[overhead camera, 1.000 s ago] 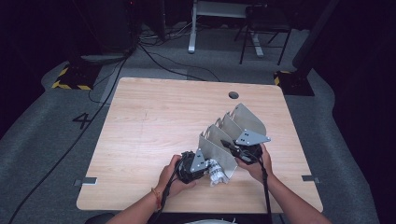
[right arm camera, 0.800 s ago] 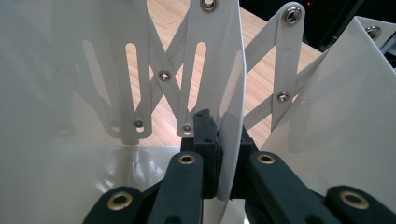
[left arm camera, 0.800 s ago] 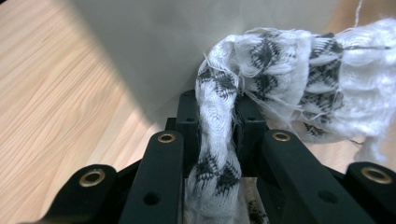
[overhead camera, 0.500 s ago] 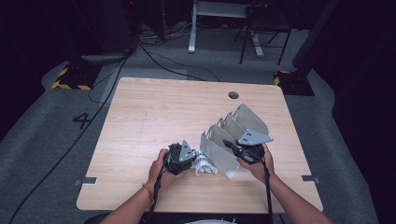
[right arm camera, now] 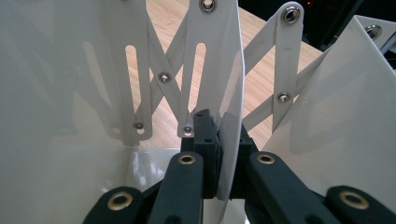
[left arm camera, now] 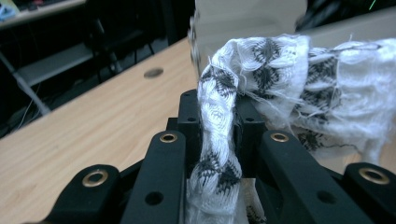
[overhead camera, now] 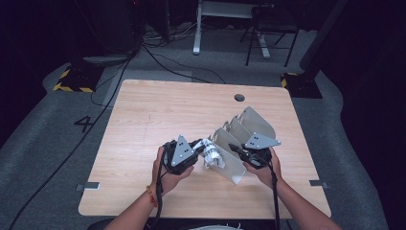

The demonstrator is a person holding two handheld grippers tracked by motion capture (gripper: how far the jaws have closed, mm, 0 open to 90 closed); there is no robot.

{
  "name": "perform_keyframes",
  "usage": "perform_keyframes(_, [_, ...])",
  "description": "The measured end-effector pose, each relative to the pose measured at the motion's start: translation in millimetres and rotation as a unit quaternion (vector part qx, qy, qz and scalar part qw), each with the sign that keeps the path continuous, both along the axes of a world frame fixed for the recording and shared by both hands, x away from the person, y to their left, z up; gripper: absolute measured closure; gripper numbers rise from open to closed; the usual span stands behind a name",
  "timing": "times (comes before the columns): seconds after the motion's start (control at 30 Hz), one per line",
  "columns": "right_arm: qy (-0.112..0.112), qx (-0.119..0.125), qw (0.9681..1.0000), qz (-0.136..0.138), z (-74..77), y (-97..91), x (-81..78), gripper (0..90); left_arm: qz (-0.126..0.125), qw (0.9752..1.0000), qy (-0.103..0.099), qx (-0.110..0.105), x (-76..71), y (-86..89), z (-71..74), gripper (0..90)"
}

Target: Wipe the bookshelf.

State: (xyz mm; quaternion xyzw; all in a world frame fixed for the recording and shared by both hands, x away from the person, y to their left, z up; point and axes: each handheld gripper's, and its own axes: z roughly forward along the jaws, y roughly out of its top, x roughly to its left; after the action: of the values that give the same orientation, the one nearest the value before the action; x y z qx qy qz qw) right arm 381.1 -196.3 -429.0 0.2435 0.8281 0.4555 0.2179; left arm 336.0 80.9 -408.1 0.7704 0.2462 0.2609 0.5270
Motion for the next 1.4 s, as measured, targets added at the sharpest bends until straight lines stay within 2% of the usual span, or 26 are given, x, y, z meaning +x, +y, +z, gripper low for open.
perform_keyframes(0.17, [0.001,0.000,1.0000,0.000,-0.3,0.2,-0.1,87.6,-0.009,0.9997,-0.024,0.000,-9.6,-9.3,5.3,77.8])
perform_keyframes(0.33, [0.002,0.000,1.0000,0.003,-0.2,0.2,-0.3,87.7,-0.048,0.9986,-0.020,0.010,-21.0,-30.1,-0.4,78.1])
perform_keyframes(0.47, [0.000,-0.002,1.0000,0.005,-0.3,0.1,-0.7,87.7,-0.072,0.9971,-0.016,0.020,-23.3,-43.5,-7.9,78.0])
perform_keyframes(0.53, [-0.001,-0.003,1.0000,0.006,-0.1,0.1,-1.0,87.7,-0.084,0.9961,-0.007,0.026,-23.5,-47.7,-13.5,78.0])
perform_keyframes(0.73, [0.001,-0.001,1.0000,0.010,-0.2,-1.7,-0.7,87.7,-0.108,0.9917,0.022,0.067,-21.5,-59.7,-35.5,78.1])
perform_keyframes(0.93, [0.002,0.001,0.9999,0.014,-0.2,-4.1,-0.4,87.7,-0.108,0.9848,0.058,0.123,-13.2,-63.2,-59.0,78.3])
perform_keyframes(0.97, [0.003,0.001,0.9999,0.014,-0.2,-4.5,-0.5,87.8,-0.108,0.9836,0.065,0.129,-11.6,-62.5,-62.0,78.4])
perform_keyframes(1.1, [0.003,0.002,0.9999,0.016,-0.1,-5.5,-0.7,87.7,-0.103,0.9817,0.080,0.139,-4.5,-54.7,-68.5,78.5])
perform_keyframes(1.17, [0.004,0.002,0.9999,0.016,-0.1,-5.9,-0.6,87.7,-0.095,0.9820,0.083,0.140,-1.1,-47.9,-69.0,78.4])
perform_keyframes(1.23, [0.004,0.001,0.9999,0.016,0.0,-6.3,-0.5,87.7,-0.078,0.9837,0.078,0.142,1.1,-39.3,-66.3,78.4])
perform_keyframes(1.4, [0.003,0.001,0.9999,0.017,-0.1,-6.7,0.1,87.7,-0.041,0.9908,0.060,0.114,4.4,-19.8,-51.8,78.1])
